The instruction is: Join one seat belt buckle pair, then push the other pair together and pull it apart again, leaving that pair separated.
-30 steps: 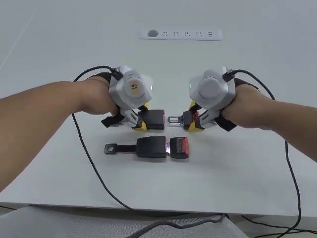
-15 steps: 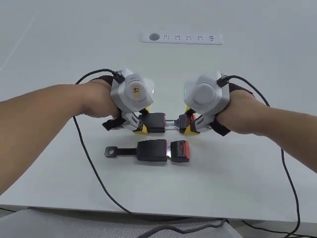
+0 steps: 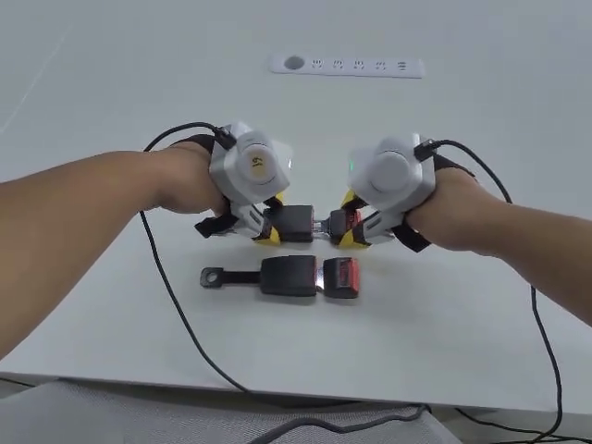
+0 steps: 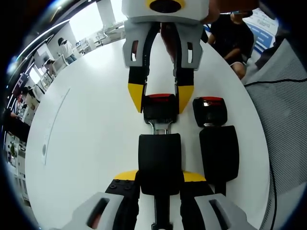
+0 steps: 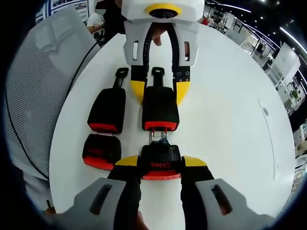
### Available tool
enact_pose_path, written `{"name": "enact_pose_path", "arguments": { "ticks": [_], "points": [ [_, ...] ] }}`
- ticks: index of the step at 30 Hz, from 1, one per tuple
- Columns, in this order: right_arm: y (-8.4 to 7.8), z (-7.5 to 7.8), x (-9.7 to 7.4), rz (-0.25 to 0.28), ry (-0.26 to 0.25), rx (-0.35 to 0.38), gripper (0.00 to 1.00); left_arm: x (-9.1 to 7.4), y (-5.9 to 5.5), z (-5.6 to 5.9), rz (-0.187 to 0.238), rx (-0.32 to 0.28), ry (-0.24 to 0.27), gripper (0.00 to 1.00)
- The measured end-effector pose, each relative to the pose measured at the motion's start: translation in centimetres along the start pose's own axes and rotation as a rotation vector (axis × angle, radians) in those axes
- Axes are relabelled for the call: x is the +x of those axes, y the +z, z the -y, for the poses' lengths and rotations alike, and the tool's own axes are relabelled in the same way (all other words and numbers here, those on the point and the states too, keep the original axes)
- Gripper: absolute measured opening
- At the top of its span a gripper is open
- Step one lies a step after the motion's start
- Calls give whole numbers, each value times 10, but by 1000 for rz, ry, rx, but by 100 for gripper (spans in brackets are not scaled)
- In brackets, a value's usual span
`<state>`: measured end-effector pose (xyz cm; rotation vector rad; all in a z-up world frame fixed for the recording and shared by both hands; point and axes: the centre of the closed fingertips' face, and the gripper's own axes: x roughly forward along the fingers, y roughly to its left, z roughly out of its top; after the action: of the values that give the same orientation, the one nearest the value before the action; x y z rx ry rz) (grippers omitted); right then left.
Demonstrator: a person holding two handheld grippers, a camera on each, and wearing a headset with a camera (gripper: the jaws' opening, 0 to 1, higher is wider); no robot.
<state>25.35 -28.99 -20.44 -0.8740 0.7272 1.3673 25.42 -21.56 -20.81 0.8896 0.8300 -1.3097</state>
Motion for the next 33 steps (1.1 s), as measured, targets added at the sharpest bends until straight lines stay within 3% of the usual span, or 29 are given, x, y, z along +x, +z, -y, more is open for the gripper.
{"name": "enact_pose_path", "arguments": {
  "ticks": [33],
  "points": [
    [8, 2, 2, 19, 7, -14, 27, 0, 1, -1, 3, 10, -18, 32]
  ]
}}
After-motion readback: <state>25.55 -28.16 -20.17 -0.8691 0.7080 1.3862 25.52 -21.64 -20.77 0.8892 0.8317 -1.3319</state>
